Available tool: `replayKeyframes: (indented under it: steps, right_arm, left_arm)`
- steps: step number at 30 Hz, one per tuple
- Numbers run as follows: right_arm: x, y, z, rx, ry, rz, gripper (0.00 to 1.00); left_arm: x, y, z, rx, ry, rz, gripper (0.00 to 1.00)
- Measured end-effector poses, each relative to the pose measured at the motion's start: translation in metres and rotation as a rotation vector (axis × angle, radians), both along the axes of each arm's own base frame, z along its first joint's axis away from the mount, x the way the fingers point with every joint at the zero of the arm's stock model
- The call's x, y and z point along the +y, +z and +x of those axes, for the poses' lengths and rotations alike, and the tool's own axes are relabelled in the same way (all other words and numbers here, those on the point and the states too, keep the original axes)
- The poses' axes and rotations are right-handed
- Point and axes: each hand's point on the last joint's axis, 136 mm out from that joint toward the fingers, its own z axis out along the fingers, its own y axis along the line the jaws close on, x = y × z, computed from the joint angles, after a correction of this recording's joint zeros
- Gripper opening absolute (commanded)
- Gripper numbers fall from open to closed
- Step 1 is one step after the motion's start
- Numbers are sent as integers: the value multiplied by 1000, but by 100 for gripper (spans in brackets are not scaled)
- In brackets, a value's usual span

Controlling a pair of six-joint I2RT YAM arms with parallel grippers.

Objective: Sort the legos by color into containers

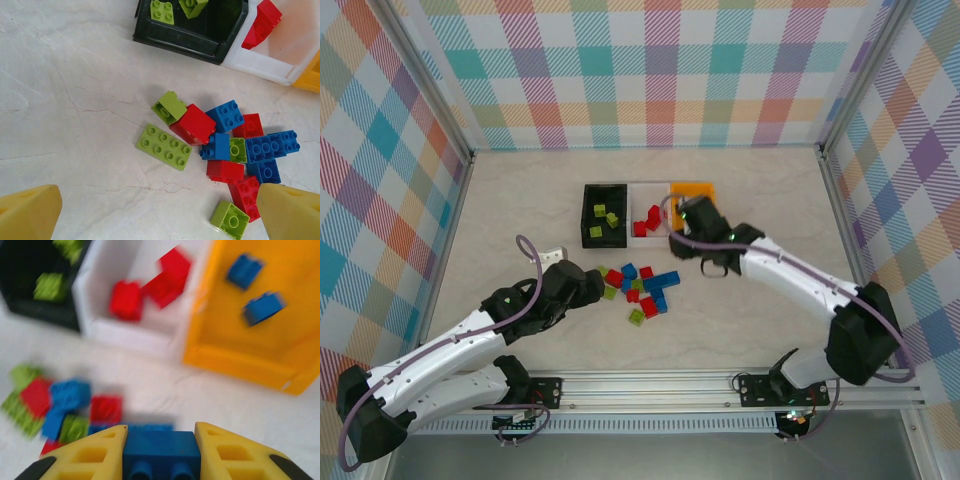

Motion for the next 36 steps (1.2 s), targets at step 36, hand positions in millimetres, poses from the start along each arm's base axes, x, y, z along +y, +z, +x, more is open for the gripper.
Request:
replayKeyframes:
  steps: [36]
  right_arm:
    - [0,-3,24,61,4,214,69]
  left_arm:
    - [-55,-15,36,134,-178,115,88]
